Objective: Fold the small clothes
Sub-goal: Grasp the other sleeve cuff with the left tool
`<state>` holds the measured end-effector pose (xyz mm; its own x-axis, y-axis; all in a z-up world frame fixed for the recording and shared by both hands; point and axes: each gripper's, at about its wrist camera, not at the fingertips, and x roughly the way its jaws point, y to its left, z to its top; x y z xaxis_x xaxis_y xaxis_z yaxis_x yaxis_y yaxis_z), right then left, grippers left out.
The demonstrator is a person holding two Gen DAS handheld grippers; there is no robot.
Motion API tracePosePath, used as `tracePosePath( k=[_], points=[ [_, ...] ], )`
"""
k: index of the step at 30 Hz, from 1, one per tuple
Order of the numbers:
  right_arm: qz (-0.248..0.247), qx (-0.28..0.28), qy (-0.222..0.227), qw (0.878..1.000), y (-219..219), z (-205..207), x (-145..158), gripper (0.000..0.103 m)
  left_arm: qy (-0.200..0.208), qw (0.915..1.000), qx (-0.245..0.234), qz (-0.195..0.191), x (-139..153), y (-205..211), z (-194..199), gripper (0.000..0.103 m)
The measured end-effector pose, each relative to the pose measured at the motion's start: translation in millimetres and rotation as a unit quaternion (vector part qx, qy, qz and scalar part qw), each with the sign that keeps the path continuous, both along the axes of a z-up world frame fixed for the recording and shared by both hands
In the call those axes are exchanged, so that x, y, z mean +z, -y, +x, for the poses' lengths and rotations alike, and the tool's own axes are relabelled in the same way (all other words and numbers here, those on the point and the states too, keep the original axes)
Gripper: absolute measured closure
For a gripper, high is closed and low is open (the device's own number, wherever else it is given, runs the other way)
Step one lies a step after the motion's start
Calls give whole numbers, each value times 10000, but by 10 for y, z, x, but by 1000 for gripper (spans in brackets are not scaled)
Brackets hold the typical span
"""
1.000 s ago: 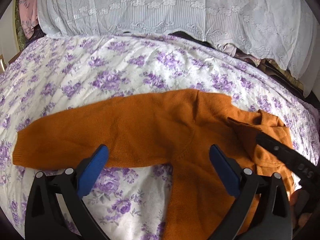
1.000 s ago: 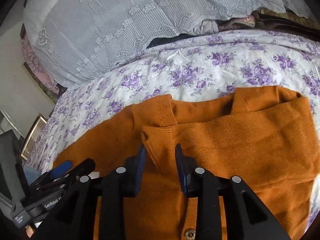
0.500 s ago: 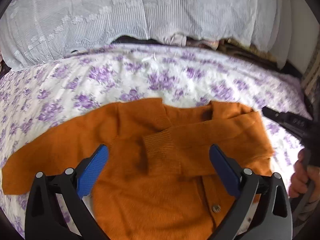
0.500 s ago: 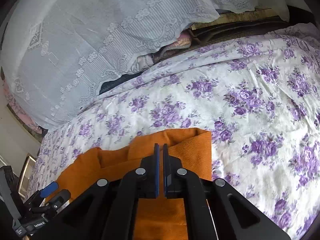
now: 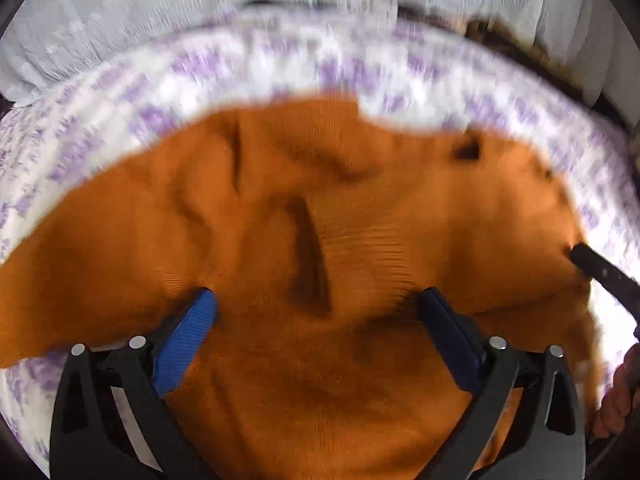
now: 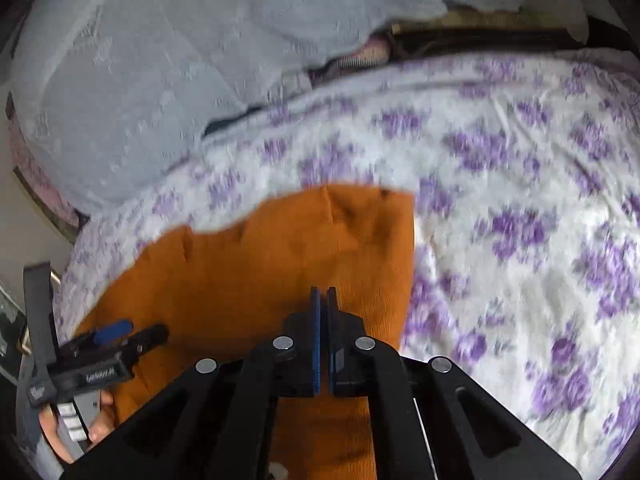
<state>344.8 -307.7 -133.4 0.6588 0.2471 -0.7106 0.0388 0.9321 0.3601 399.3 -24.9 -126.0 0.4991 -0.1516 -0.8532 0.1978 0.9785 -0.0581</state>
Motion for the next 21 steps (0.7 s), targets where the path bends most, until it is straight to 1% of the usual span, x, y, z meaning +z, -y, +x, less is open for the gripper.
tracePosePath(
  k=[1,2,3,4,5,7,8,9,10,12,14,15,16,17,18,19,20,21],
  points=[
    [198,-54,105,9997,45,-40,6,103,138,9999,38,-7,38,-9,-42,4],
    [281,-148,99,9994,77,-75,62,103,125,9999,53,30,77,-18,-68,4],
    [292,-260,238,9990,100,-154,153,100,82,9999,73,31,125,-50,-107,4],
    [220,-299,435,9984,97,-253,243,97,107,9999,106,2,169,-107,-167,4],
    [118,-297,592,9977,81,-348,308,97,180,9997,147,-27,218,-192,-243,4],
    [40,-257,789,9965,71,-549,366,93,289,9989,351,-64,299,-448,-399,4],
    [59,-285,847,9960,86,-636,361,85,308,9982,496,-121,331,-603,-456,4],
    [86,-338,876,9955,117,-708,336,78,303,9968,703,-227,356,-803,-513,4],
    [114,-395,868,9954,149,-773,316,78,291,9946,926,-371,377,-1005,-579,4],
    [286,-456,844,9950,200,-878,264,78,230,9859,1458,-791,383,-1459,-677,4],
    [457,-496,852,9941,234,-936,234,78,105,9724,1972,-1244,317,-1861,-735,4],
    [496,-501,897,9935,234,-955,231,78,64,9625,2249,-1515,259,-2064,-765,5],
    [503,-535,966,9926,223,-965,228,78,36,9492,2521,-1884,193,-2282,-793,5],
    [504,-562,1036,9917,219,-967,229,77,26,9377,2666,-2227,145,-2429,-802,5],
    [500,-558,1101,9911,221,-973,228,76,23,9219,2820,-2657,95,-2569,-798,6],
    [479,-563,1149,9906,217,-974,222,73,40,9112,2923,-2904,77,-2650,-785,6],
    [455,-597,1174,9903,221,-967,206,71,67,9046,3019,-3008,75,-2706,-764,7],
    [477,-624,1168,9900,232,-960,179,69,93,9014,3119,-3001,81,-2738,-724,11]
  ],
)
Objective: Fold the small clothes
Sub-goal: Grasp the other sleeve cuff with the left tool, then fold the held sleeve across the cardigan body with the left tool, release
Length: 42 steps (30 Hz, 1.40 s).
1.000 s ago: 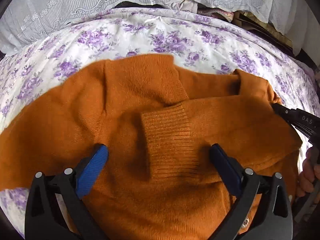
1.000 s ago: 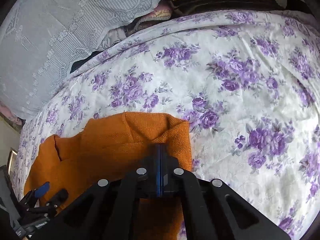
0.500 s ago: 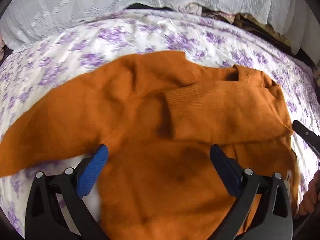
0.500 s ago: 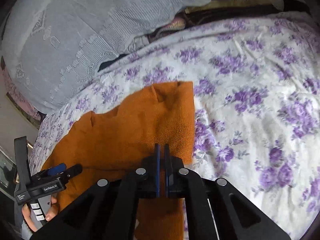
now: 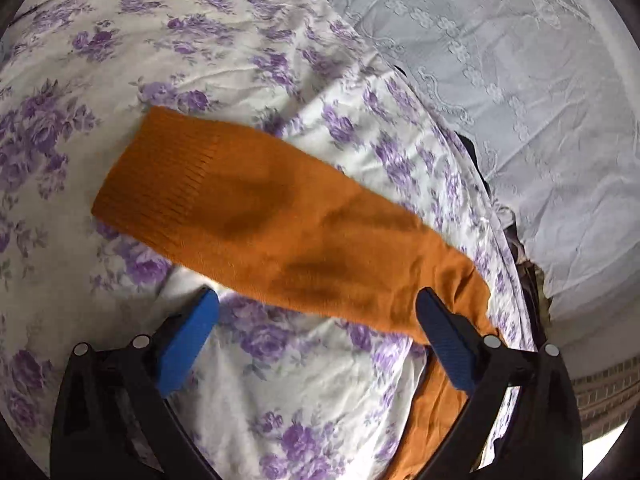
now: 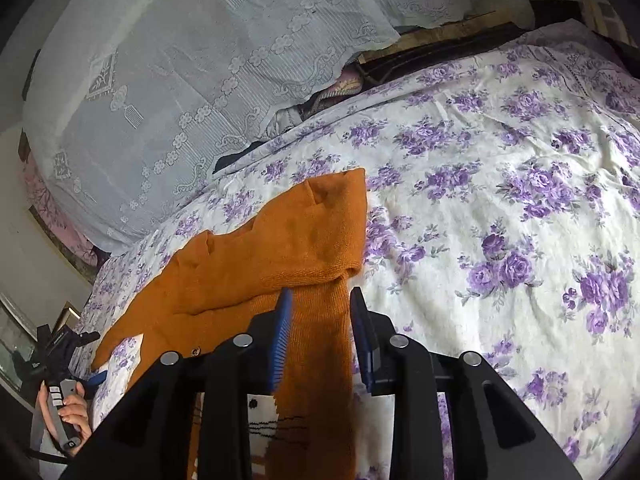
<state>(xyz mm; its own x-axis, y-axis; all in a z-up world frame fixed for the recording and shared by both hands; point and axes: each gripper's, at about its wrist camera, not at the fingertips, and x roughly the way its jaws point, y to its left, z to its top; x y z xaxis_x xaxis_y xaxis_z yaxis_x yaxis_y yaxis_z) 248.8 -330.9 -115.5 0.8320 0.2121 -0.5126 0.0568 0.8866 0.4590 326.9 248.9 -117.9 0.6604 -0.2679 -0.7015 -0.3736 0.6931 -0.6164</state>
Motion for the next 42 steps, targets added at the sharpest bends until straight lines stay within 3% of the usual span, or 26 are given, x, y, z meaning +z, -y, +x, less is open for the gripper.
tracePosePath(
  k=[1,4,8,11,15,19,30,42],
  points=[
    [55,8,-50,10000,11,21,-25,69,-25,9999,84,55,4,-11,39,14],
    [225,3,-171,9996,55,58,-86,69,-133,9991,301,250,3,-60,120,42],
    [383,17,-283,9989,89,97,-143,69,-203,9978,334,542,22,-126,87,85],
    [407,56,-306,9987,87,116,-156,69,-199,9945,173,1018,137,1,101,95],
    [372,94,-281,9989,70,120,-150,69,-48,9793,-162,2017,432,368,144,97],
    [375,118,-286,9988,74,136,-150,69,207,9624,-603,2639,710,800,230,97],
    [477,163,-338,9982,85,184,-188,69,546,9426,-1328,3014,1040,1618,388,97],
    [628,176,-285,9975,115,251,-201,69,711,9238,-1937,3226,1092,2452,516,97]
  ],
)
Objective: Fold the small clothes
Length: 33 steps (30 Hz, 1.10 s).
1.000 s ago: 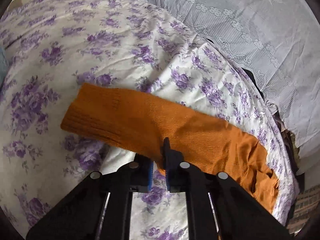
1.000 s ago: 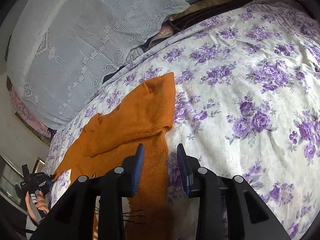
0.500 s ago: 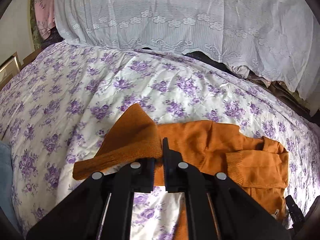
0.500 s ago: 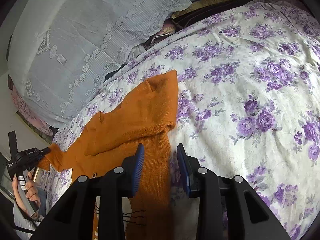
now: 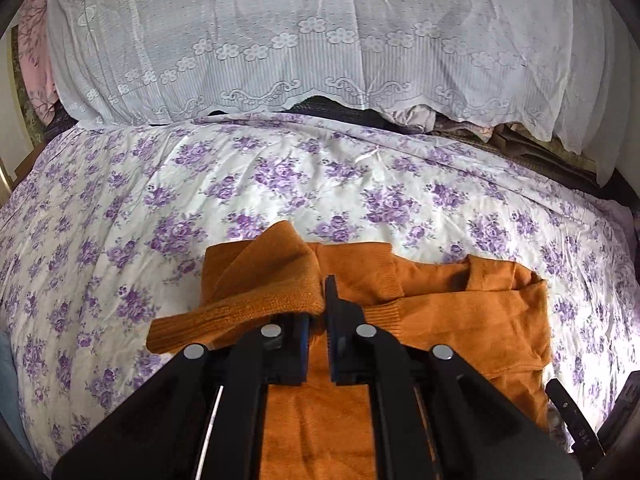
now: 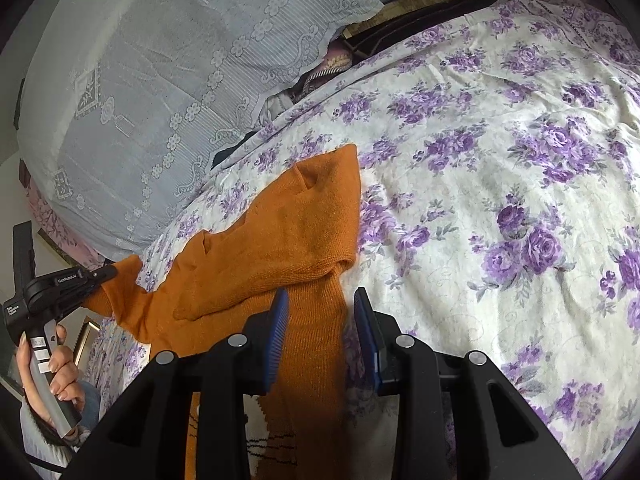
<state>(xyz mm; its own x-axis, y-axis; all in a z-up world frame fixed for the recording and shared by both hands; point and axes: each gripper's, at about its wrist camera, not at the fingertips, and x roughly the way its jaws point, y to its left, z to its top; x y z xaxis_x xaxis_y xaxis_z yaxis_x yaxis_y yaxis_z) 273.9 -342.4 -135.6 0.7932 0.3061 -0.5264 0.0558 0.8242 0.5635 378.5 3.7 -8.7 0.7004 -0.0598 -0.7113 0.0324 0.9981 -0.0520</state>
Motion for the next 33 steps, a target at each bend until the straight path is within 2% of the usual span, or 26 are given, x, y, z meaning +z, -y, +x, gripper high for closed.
tracePosePath(
  k=[16,23,25,26,27,29,31,33],
  points=[
    [290,-106,-79,9995,62,43,-55,69,-197,9962,-813,231,-274,1055,106,97],
    [405,-188,-111,9989,93,33,-81,69,-429,9919,-1093,478,-574,1401,81,97],
    [419,-202,-114,9989,97,31,-84,69,-566,9899,-1152,598,-699,1467,91,94],
    [427,-210,-114,9988,97,29,-86,69,-640,9887,-1187,651,-766,1497,93,82],
    [438,-215,-116,9987,101,31,-88,69,-727,9870,-1236,725,-835,1526,83,57],
    [464,-229,-122,9986,115,36,-94,69,-621,9862,-1208,942,-886,1555,31,37],
    [500,-238,-125,9984,133,30,-98,69,-458,9844,-1250,1151,-868,1574,-45,29],
    [525,-248,-123,9982,152,23,-94,69,-420,9831,-1352,1161,-811,1549,-107,22]
  ],
)
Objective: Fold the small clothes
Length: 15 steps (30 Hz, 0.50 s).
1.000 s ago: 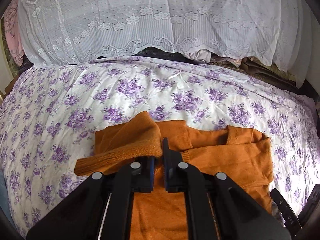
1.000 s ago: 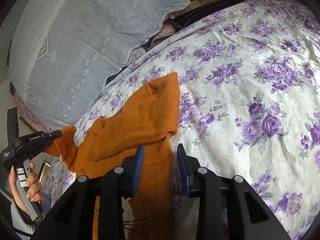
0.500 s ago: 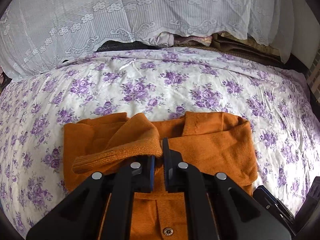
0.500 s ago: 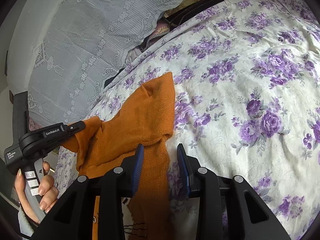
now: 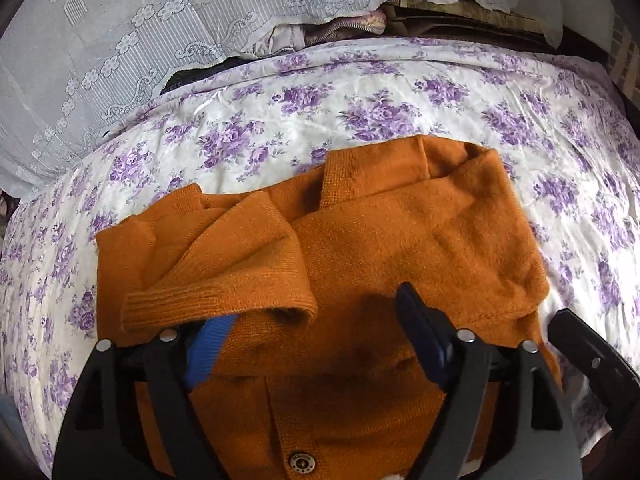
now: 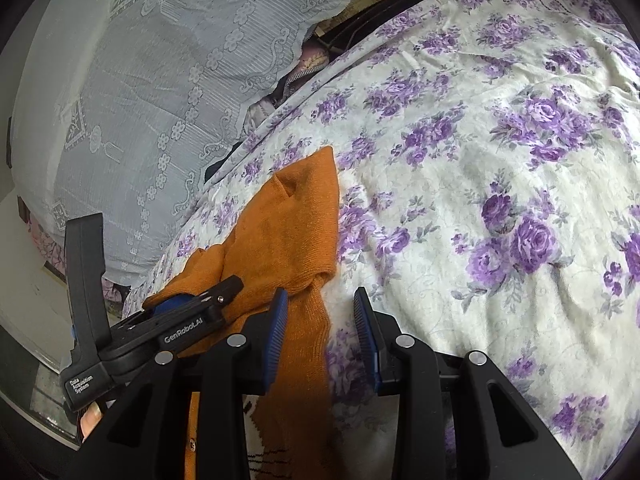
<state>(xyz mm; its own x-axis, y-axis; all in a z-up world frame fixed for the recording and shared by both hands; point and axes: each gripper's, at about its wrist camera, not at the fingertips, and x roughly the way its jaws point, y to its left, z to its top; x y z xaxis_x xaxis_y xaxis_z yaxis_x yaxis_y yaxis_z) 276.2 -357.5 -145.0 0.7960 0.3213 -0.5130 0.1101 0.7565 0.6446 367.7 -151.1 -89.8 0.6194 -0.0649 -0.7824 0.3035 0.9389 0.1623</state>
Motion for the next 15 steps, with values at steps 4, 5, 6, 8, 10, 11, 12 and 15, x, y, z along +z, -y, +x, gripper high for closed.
tracePosePath(
  k=[4,5,6,8,10,11,12,15],
  points=[
    [19,-37,35,10000,32,-29,22,69,336,9993,-11,-150,229,-265,-161,12],
    [15,-38,42,10000,36,-29,30,69,410,9989,73,-195,283,-375,-176,10],
    [3,-34,52,10000,37,-31,39,69,450,9984,175,-286,340,-521,-186,9],
    [-39,-15,92,9999,29,-44,65,69,431,9973,363,-475,399,-798,-182,9],
    [-161,23,156,9997,-5,-65,104,67,435,9956,613,-559,413,-1083,-165,9],
    [-244,57,201,9995,-35,-76,134,67,456,9943,778,-572,408,-1223,-154,9],
    [-361,119,267,9989,-78,-90,175,67,450,9926,940,-625,392,-1357,-139,9],
    [-852,551,422,9939,-340,-93,347,67,305,9834,1466,-1021,291,-1752,-7,9]
  ],
)
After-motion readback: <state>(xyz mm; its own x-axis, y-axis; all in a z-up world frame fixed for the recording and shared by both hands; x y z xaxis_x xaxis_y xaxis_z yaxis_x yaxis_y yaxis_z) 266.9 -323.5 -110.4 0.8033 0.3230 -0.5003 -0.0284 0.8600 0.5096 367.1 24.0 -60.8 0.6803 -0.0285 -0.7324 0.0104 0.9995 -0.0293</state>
